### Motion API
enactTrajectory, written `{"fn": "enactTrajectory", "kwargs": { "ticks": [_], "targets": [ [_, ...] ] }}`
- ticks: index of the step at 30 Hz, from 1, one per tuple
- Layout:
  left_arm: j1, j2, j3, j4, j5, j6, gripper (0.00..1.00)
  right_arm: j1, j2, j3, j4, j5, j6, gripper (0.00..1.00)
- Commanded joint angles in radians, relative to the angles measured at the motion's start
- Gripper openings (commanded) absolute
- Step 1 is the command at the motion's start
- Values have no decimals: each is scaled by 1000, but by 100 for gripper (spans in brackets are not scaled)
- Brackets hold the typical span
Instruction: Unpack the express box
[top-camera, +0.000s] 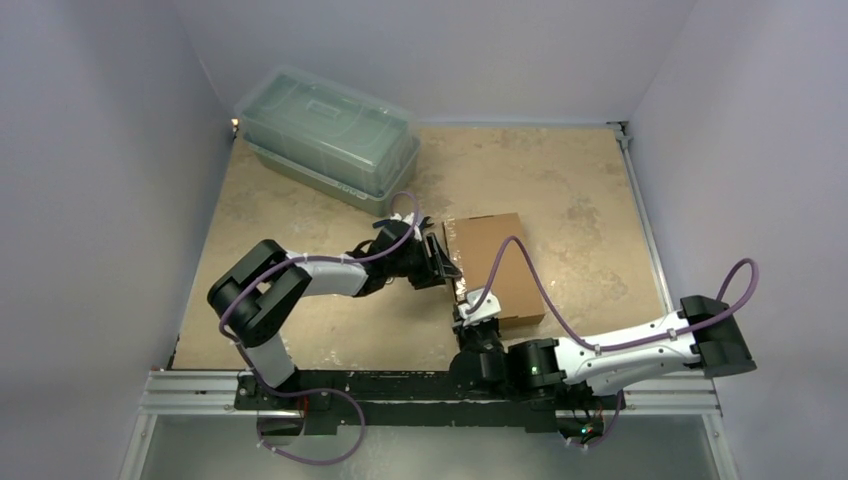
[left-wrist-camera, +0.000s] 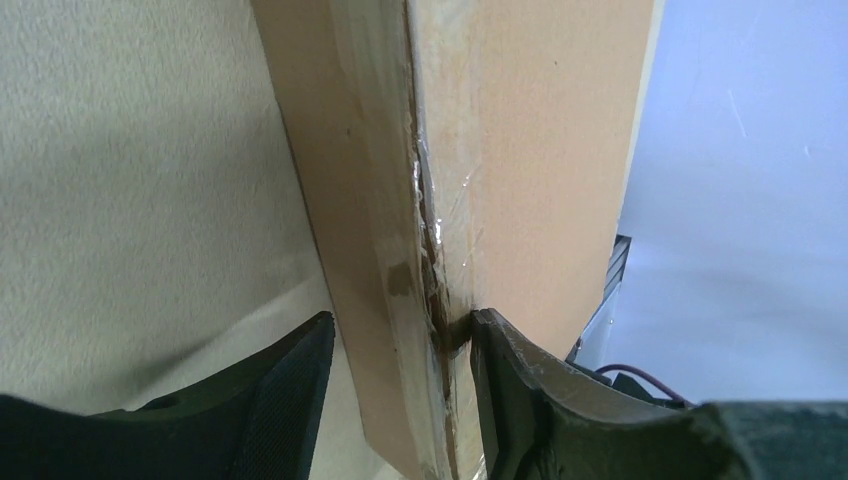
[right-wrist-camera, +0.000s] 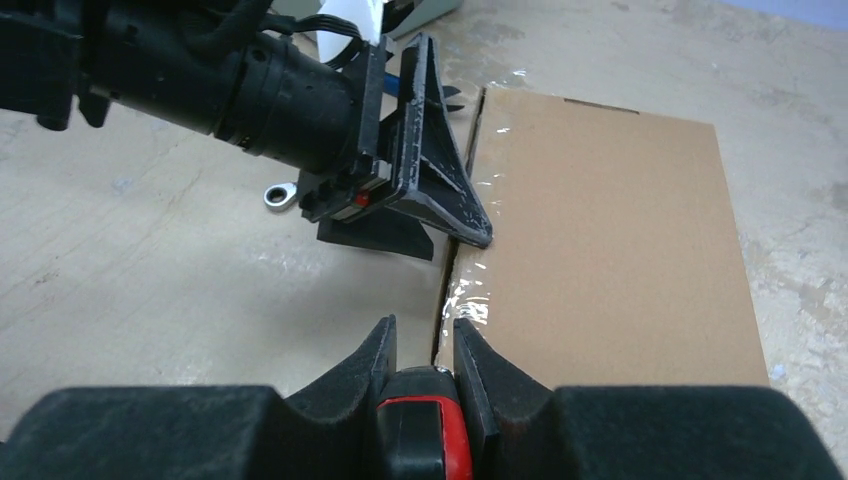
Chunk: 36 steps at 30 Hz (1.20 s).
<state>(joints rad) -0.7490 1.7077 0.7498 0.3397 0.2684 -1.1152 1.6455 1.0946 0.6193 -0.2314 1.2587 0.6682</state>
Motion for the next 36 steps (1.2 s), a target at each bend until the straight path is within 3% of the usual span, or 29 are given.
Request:
{"fn": "enactTrajectory", "kwargs": {
  "ticks": [1,11,17,20,26,32,33,36],
  "targets": [
    [28,60,44,-45,-113,4,51,45,-12,-53,174,56,-49,0],
    [62,78,34,-59,-130,22,50,73,19,-66,110,80,65,0],
    [63,41,44,-42,-100,109,55,71,55,133,-297,144,344,0],
    [59,66,70,-84,-98,148,56,67,56,217,-422,177,387,0],
    [54,133,47,-45,-121,145,54,38,54,309,-385,237,229,0],
    [54,75,54,-63,-120,172,56,-44,21,431,-413,229,60,0],
    [54,53,64,-76,-111,183,57,-88,5,428,-371,194,-4,0],
    [62,-26,103,-101,-73,209,62,-271,-88,316,-30,14,-341,0]
  ]
}}
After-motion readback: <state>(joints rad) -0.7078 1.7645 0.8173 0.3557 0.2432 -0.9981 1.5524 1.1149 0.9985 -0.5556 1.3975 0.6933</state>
